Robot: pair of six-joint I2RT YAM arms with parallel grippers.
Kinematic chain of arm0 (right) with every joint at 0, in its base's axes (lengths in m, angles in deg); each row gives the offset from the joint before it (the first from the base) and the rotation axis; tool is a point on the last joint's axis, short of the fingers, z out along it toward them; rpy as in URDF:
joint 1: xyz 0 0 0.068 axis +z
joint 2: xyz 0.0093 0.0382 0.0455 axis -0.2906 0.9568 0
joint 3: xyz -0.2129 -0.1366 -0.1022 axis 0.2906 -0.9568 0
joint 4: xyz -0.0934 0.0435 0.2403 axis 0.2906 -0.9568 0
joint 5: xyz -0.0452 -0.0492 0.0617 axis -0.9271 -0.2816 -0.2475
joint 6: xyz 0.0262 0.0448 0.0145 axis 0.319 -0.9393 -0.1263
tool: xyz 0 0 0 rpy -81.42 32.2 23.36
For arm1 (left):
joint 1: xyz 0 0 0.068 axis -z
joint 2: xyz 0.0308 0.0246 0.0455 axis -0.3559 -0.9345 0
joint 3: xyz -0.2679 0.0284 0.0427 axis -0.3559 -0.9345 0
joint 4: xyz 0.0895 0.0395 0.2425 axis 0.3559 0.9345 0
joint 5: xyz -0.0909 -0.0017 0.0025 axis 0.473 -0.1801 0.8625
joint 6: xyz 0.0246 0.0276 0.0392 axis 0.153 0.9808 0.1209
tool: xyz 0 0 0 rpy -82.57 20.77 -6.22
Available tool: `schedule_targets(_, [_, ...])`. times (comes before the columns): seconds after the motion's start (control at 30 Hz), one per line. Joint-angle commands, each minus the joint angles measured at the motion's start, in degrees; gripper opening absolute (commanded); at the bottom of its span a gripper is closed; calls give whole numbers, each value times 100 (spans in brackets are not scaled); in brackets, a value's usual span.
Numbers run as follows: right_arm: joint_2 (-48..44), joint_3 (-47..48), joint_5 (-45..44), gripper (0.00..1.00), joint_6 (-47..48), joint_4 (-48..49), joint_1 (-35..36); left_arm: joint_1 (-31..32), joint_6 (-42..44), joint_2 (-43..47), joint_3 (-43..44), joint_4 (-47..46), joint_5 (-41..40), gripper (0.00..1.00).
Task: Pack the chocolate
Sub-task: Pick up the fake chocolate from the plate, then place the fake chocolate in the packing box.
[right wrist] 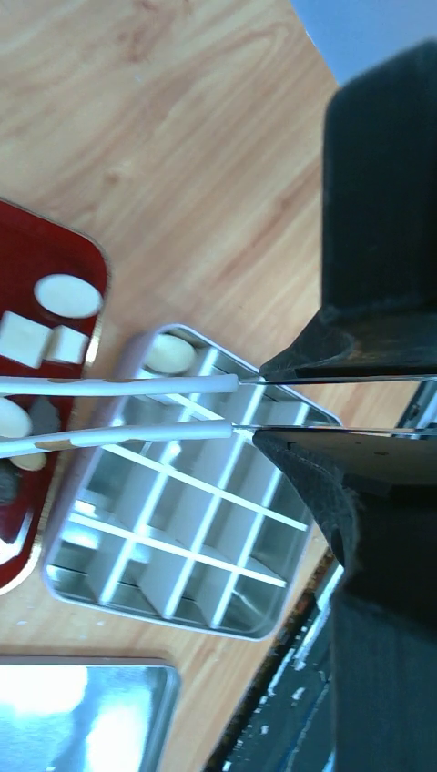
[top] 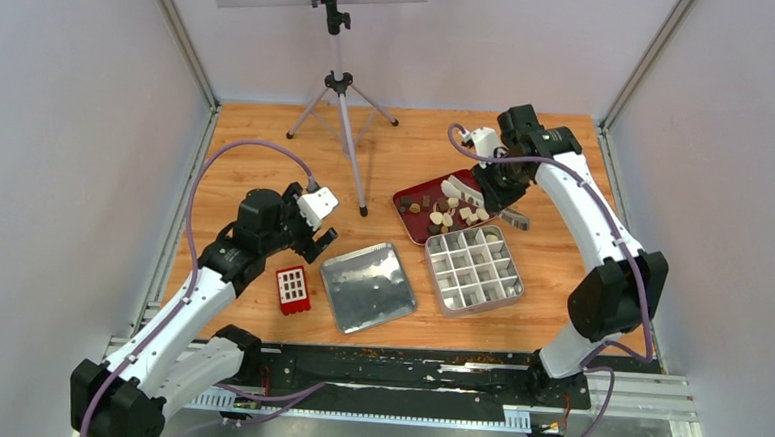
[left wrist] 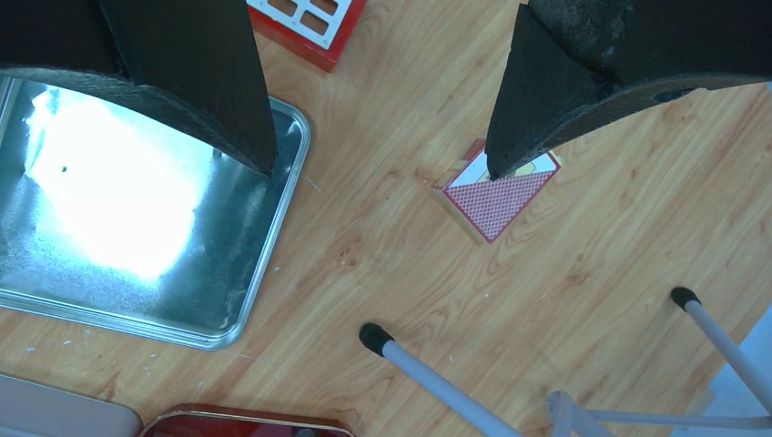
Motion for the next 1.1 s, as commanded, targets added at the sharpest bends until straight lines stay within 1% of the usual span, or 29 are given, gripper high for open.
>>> schedule_targets(0.0, [-666, -548, 86, 17, 189, -223, -7, -38, -107, -59, 211, -95, 83, 92])
schedule_targets(0.27, [-1291, -1366, -116, 17, 493, -539, -58, -36, -106, -141, 252, -101, 108, 92])
schedule_targets(0.43, [-1263, -1467, -247, 17, 501, -516, -149, -35, -134, -137, 252, -110, 142, 92])
schedule_targets(0.63, [-966, -1296, -298, 20, 537, -630, -231, -35, -118, -87, 240, -81, 122, 92])
schedule_targets(0.77, [-808, -1180, -222, 27, 561, -805, -257, -40, -114, -57, 211, -80, 109, 92])
schedule_targets(0.83, [-748, -1101, -165, 33, 555, -929, -262, -35, -106, -46, 188, -89, 109, 92])
schedule_targets(0.93, [-743, -1027, -146, 39, 518, -956, -284, -36, -120, -47, 157, -122, 109, 92])
schedule_targets(1.03, [-672, -841, -80, 39, 489, -1014, -313, -36, -128, -47, 140, -146, 115, 92])
schedule_targets(1.07, [-664, -785, -71, 38, 481, -999, -327, -35, -135, -55, 139, -149, 122, 92])
